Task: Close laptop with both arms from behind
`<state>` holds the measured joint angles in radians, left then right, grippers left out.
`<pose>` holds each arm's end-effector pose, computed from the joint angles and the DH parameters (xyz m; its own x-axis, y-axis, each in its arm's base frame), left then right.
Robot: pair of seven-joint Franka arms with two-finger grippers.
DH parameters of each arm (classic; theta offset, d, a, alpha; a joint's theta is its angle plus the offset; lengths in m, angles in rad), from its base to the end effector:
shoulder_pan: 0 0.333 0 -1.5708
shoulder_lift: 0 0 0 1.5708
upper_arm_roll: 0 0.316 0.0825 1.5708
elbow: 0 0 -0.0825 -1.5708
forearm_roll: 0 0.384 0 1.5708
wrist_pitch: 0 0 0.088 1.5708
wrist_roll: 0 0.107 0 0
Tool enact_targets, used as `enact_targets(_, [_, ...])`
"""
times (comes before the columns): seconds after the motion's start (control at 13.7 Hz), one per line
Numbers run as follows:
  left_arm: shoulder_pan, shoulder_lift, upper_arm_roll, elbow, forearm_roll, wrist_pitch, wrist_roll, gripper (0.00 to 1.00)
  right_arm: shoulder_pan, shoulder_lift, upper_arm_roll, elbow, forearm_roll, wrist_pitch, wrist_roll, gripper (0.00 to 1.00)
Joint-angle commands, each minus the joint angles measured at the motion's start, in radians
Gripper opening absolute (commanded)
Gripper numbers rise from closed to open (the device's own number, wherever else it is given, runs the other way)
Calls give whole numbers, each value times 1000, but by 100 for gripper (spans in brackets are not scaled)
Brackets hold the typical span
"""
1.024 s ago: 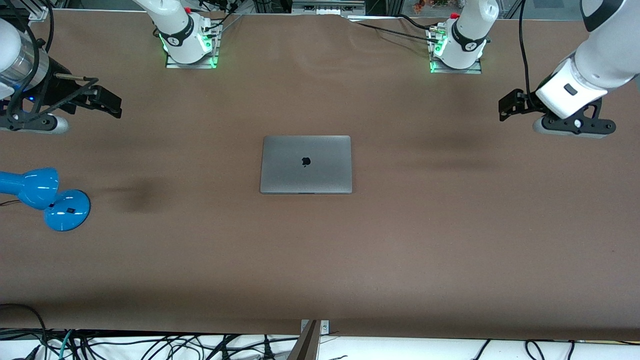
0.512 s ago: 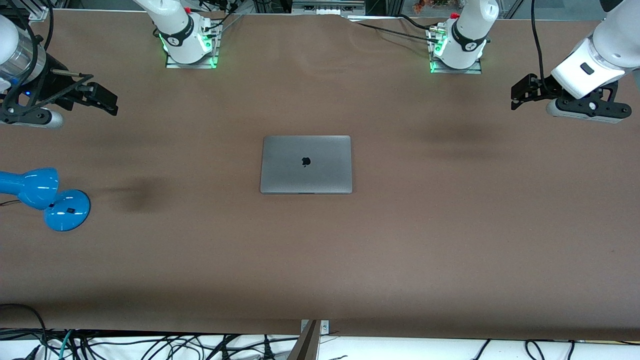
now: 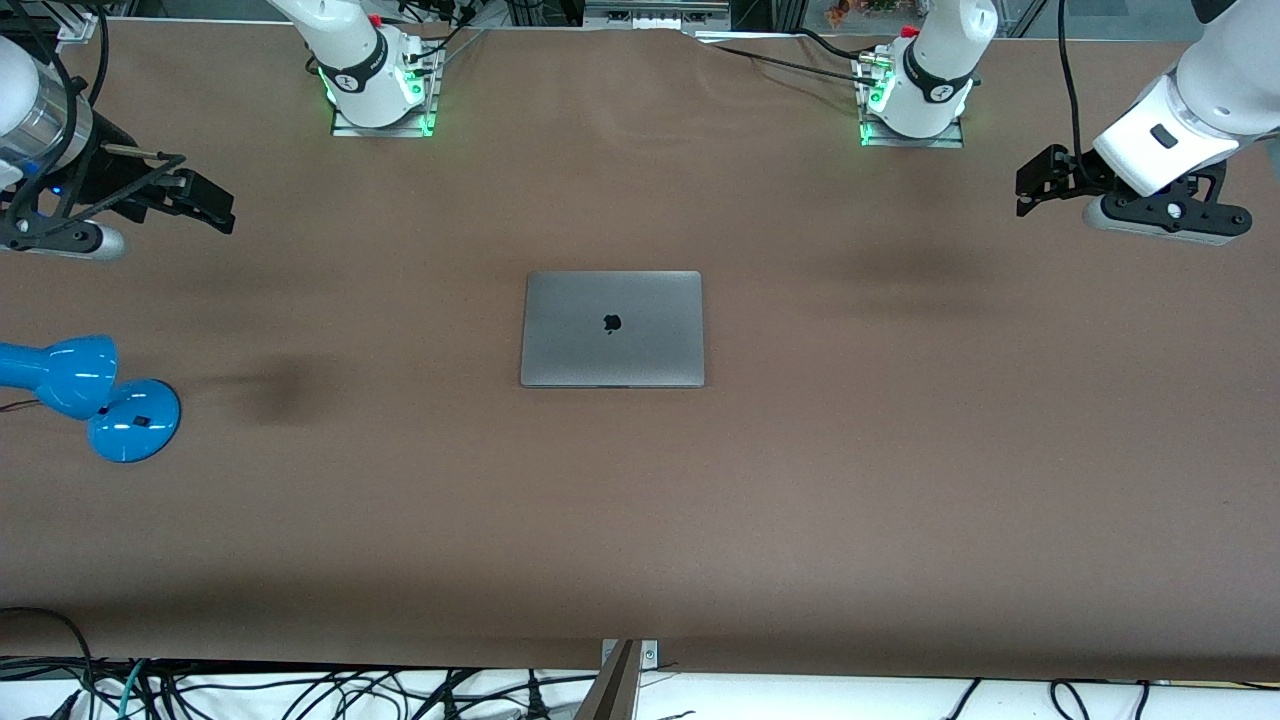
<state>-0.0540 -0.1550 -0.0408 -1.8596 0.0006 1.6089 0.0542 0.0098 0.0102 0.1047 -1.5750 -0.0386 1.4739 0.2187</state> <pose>0.4993 -0.0487 0.5735 0.9845 -0.1470 -0.0959 -0.1478 -0.9890 -0.0017 0.5434 0.0577 0.6091 0.9891 -0.1080 -0.1002 -0.1023 -0.9929 0.0607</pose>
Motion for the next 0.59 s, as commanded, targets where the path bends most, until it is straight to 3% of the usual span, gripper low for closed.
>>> enact_targets(0.0, [-3, -9, -5, 19, 10, -27, -7, 100, -30, -36, 23, -55, -3, 17, 2, 100])
enact_targets(0.51, [-4, -8, -5, 20, 10, -37, -2, 100, -30, -36, 38, -83, 22, 39, 2, 100])
